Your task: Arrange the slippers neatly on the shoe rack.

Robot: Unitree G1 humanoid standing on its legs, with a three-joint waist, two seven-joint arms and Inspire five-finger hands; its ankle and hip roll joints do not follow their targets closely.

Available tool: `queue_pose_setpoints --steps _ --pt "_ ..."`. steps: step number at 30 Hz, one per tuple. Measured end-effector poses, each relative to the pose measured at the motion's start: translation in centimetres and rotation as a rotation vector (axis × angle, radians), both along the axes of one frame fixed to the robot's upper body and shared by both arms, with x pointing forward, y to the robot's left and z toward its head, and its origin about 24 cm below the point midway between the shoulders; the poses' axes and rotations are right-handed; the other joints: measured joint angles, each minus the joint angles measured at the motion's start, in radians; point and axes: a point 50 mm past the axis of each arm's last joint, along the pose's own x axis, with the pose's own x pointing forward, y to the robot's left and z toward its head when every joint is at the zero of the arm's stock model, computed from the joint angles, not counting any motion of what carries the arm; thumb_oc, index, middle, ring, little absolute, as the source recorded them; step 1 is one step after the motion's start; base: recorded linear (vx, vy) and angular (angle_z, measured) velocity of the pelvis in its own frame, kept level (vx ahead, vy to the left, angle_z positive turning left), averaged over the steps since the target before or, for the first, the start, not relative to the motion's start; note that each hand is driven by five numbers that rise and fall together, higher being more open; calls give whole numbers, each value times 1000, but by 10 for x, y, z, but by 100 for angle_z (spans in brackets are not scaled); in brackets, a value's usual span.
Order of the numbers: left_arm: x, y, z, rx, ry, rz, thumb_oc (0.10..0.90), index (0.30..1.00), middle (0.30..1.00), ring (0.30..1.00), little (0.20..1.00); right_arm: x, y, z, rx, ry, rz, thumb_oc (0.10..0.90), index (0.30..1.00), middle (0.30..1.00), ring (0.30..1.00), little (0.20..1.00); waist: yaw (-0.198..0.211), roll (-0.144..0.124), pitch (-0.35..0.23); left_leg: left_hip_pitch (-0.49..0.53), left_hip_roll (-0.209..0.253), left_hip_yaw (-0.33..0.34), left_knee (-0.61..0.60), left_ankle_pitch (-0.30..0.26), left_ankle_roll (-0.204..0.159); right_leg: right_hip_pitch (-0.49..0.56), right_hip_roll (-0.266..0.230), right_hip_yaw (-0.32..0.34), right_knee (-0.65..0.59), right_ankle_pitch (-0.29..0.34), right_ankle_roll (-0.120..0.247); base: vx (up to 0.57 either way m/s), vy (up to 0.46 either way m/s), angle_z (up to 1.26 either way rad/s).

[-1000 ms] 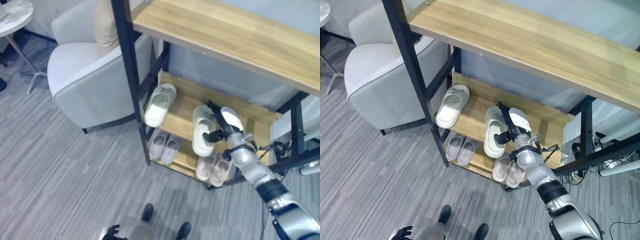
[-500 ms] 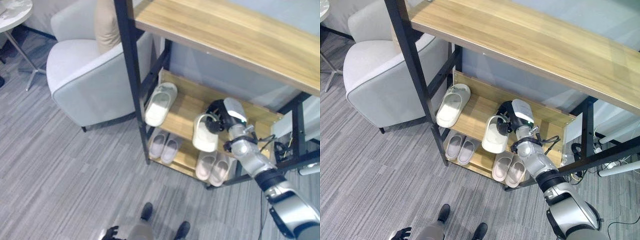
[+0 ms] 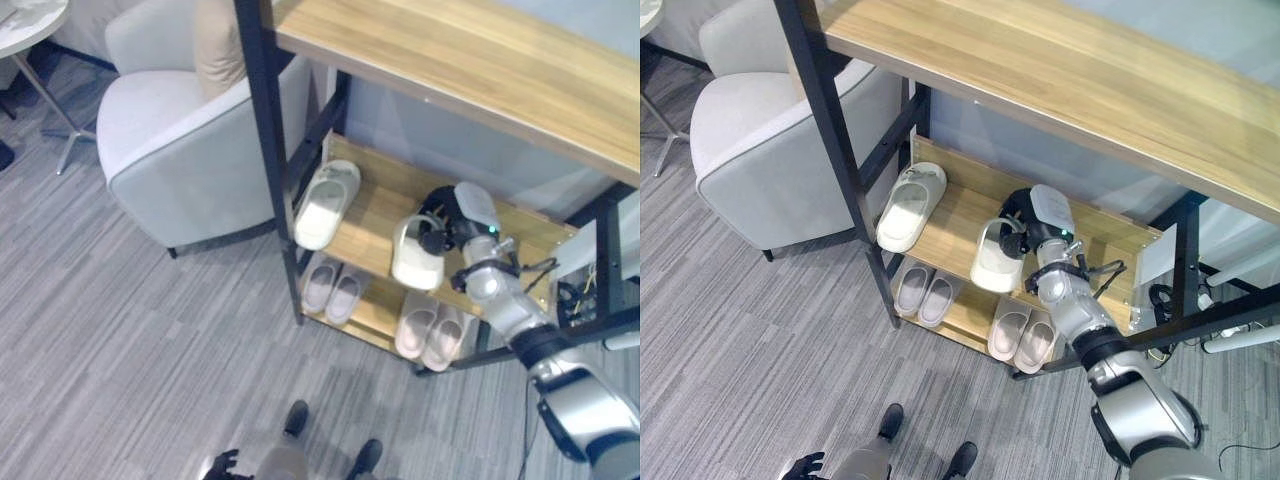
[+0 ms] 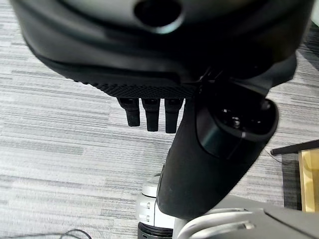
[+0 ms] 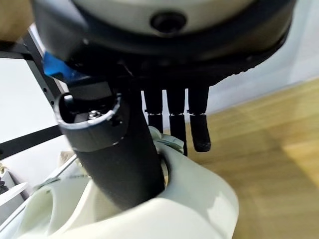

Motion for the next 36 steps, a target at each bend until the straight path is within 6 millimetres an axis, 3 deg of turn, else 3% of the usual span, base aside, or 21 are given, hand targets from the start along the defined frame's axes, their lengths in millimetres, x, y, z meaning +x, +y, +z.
queue_pose_setpoints --steps 3,13,14,15,23,36 --pt "6 -2 1 -5 -25 -7 800 900 900 900 900 5 -7 10 -17 -20 -33 400 300 300 300 300 36 1 16 -16 -1 -10 8 0 -1 -6 2 -10 0 0 0 -3 -15 11" --pt "15 -2 2 -12 -40 -4 800 900 900 900 900 21 -12 47 0 -104 -101 400 300 300 300 300 76 -17 62 -78 -8 -61 33 7 -7 -32 5 -59 0 0 0 1 4 14" --pt "16 -3 2 -13 -43 -5 800 900 900 900 900 21 -13 47 -1 -107 -110 461 392 392 392 392 84 -18 62 -80 -9 -63 34 7 -7 -33 5 -60 0 0 0 9 -2 8" --pt "17 -3 3 -13 -46 -10 800 900 900 900 900 21 -14 48 2 -114 -117 800 900 900 900 900 94 -17 64 -83 -10 -67 34 7 -7 -35 5 -64 0 -1 0 5 3 17" --pt "31 -8 5 -17 -74 -45 800 900 900 900 900 23 -14 43 46 -95 -136 800 900 900 900 900 119 -13 69 -103 -23 -89 40 12 -9 -42 -3 -85 0 -2 1 6 9 8" --pt "31 -9 5 -30 -76 -20 800 900 900 900 900 22 4 53 81 -138 -59 800 900 900 900 900 90 -4 77 -99 -24 -83 40 14 -7 -41 -6 -80 0 0 1 -4 5 -1"
